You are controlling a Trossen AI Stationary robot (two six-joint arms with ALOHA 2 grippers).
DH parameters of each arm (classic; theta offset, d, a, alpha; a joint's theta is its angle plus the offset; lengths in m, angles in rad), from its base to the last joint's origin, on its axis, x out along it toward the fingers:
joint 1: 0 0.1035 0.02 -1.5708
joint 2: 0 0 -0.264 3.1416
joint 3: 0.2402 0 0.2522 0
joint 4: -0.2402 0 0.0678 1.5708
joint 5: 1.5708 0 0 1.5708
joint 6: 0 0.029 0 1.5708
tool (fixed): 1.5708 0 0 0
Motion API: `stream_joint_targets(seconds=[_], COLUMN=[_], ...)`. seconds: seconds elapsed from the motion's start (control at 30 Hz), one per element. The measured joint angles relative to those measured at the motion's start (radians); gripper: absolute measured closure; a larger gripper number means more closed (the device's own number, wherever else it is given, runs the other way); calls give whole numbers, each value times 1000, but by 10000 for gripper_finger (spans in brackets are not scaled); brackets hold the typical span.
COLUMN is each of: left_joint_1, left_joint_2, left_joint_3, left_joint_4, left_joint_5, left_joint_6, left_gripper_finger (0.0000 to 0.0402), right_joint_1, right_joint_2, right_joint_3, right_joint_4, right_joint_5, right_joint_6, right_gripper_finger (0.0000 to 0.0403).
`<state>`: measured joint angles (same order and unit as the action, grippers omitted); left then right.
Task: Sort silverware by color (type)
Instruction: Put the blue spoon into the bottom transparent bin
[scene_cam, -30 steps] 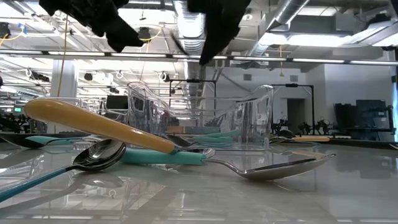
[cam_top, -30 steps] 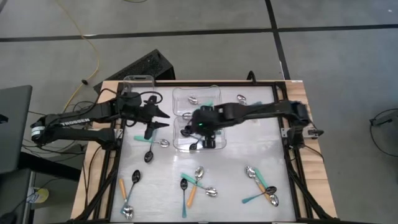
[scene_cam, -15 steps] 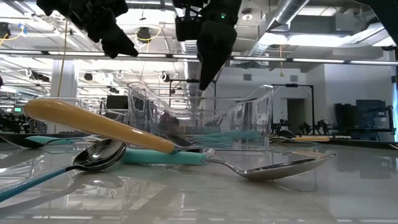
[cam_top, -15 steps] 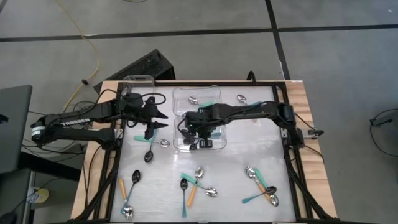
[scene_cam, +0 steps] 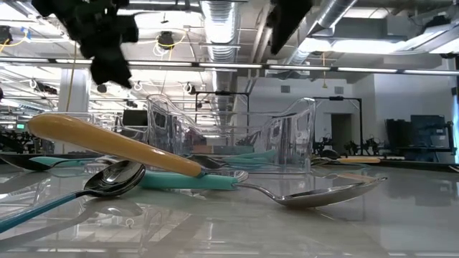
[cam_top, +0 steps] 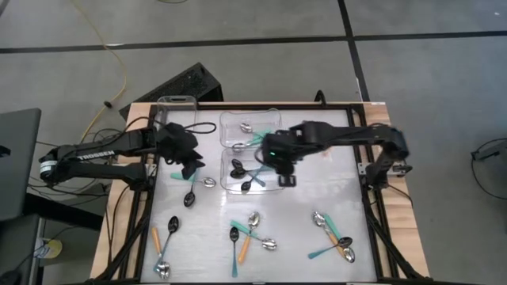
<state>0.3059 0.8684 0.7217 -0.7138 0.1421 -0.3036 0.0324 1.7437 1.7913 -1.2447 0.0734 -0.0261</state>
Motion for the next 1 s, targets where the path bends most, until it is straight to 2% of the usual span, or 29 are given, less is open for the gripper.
stream_joint_targets(seconds=[0.17,0.37,0.5,0.67,0.83,1.0], left_joint_1=[-16,-36,-39,-41,-64,-107], left_joint_2=[15,61,113,175,231,271], left_joint_3=[-17,-105,-149,-152,-151,-147], left_joint_4=[-110,-100,-58,-38,-5,-10], left_joint_5=[-111,-131,-154,-212,-229,-291], left_joint_6=[-155,-327,-390,-419,-459,-453], left_gripper_finger=[242,242,242,242,242,242], right_joint_1=[45,85,93,89,97,98], right_joint_2=[-165,-337,-406,-440,-443,-443], right_joint_3=[-171,-444,-585,-658,-663,-663], right_joint_4=[114,343,428,437,439,439], right_joint_5=[0,2,4,8,8,7], right_joint_6=[6,37,38,78,98,84], right_gripper_finger=[243,245,245,245,245,245])
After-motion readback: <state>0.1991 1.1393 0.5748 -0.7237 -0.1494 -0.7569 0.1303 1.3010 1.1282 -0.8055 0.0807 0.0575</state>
